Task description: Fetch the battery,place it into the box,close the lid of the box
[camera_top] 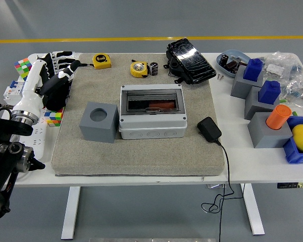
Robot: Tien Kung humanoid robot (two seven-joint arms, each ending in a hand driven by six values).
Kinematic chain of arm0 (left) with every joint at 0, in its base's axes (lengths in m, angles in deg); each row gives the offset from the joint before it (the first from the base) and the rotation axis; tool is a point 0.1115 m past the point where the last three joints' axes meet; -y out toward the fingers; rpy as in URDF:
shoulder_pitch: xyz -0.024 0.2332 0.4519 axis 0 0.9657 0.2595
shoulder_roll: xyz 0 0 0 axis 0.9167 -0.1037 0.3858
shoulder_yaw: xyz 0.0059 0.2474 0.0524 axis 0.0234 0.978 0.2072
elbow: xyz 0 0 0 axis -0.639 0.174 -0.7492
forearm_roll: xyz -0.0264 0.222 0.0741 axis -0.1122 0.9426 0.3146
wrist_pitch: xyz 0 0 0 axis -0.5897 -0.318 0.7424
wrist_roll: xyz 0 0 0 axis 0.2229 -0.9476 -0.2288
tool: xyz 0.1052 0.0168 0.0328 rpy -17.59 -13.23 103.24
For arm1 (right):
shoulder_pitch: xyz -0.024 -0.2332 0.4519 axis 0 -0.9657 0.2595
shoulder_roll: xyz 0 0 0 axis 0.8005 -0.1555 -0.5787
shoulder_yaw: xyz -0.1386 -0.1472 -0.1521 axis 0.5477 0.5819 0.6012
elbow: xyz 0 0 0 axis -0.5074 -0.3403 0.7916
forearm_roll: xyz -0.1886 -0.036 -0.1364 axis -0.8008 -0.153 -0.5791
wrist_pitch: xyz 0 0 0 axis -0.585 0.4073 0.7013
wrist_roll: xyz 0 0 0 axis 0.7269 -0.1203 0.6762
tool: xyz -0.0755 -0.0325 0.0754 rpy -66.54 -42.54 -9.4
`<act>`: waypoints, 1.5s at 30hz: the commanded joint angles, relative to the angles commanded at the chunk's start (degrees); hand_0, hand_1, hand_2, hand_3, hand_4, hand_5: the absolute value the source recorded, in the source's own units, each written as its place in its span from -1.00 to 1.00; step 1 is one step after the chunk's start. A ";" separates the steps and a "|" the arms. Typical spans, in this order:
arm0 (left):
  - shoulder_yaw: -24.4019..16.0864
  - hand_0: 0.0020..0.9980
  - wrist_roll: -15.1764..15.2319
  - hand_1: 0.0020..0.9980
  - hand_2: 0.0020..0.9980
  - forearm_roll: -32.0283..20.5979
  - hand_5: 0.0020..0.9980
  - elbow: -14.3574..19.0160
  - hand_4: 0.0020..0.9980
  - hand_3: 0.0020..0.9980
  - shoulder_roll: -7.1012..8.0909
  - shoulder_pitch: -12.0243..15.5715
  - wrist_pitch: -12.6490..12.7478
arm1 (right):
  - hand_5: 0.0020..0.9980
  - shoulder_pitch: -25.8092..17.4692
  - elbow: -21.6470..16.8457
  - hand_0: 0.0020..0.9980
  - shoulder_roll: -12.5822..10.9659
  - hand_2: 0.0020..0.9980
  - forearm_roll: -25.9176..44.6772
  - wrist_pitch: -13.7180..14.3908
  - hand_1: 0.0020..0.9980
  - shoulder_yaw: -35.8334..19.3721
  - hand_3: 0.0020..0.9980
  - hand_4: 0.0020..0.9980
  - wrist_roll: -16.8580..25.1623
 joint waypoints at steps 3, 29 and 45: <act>-0.12 0.11 0.03 0.30 0.29 -0.08 0.09 0.00 1.00 0.38 -0.03 -0.07 -0.01 | -0.02 0.14 -0.03 0.14 -0.04 0.20 -0.03 -0.01 0.21 0.11 0.10 0.87 0.00; -0.39 0.09 -0.02 0.29 0.28 -0.12 0.03 -0.29 1.00 0.36 0.30 -1.25 -0.35 | -0.01 1.02 -0.17 0.13 -0.74 0.20 0.04 -0.09 0.21 1.45 0.10 0.86 -0.03; 0.43 0.09 0.00 0.29 0.28 -0.39 0.03 -0.34 1.00 0.36 0.21 -1.58 -0.89 | -0.02 0.18 -0.29 0.13 -0.88 0.20 -0.08 -0.40 0.21 1.53 0.10 0.86 -0.29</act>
